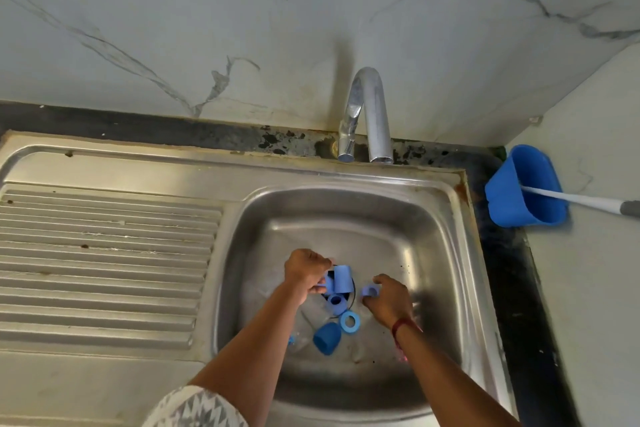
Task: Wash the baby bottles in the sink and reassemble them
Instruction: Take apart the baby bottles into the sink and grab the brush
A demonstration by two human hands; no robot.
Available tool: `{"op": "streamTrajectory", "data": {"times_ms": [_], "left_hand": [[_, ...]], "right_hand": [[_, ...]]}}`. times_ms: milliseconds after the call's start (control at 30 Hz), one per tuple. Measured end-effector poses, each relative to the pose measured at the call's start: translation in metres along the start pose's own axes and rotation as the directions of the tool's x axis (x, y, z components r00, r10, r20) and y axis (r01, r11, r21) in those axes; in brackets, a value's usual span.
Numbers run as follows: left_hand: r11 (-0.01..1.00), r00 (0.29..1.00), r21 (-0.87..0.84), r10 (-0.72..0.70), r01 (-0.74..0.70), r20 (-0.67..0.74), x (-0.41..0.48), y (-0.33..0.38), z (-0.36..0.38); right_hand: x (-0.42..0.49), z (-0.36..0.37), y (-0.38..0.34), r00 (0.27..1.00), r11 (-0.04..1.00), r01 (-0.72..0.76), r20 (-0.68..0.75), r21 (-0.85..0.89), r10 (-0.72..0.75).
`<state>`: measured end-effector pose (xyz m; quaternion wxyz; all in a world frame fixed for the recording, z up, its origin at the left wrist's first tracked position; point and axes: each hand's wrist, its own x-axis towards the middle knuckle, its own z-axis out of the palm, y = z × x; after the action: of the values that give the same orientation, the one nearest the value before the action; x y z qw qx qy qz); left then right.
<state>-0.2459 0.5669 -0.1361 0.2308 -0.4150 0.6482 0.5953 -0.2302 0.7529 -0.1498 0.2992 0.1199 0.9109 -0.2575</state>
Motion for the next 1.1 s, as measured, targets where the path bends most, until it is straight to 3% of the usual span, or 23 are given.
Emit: {"op": "streamTrajectory", "data": {"times_ms": [100,233,467,833,1100], "left_hand": [[0.99,0.995,0.112,0.087,-0.082,-0.039,0.013,0.007,0.002],[0.903,0.976,0.38,0.217,-0.203,0.004,0.022,0.012,0.0],[0.839,0.937,0.441,0.349,-0.319,0.013,0.026,0.007,-0.004],[0.914,0.912,0.248,0.369,-0.322,-0.179,0.018,-0.009,-0.017],[0.946,0.915,0.074,0.325,-0.316,-0.238,0.003,-0.037,-0.033]], "right_hand": [[0.005,0.002,0.0,1.0,0.999,0.008,0.007,-0.048,-0.007],[0.013,0.002,0.001,0.999,0.999,-0.041,-0.02,-0.008,0.041],[0.019,0.0,0.004,0.989,0.987,-0.076,-0.114,0.142,0.092],[0.011,-0.009,-0.007,0.959,0.946,-0.204,-0.143,0.251,0.245],[-0.007,-0.012,-0.021,0.955,0.894,-0.137,-0.182,0.427,0.233]]}}
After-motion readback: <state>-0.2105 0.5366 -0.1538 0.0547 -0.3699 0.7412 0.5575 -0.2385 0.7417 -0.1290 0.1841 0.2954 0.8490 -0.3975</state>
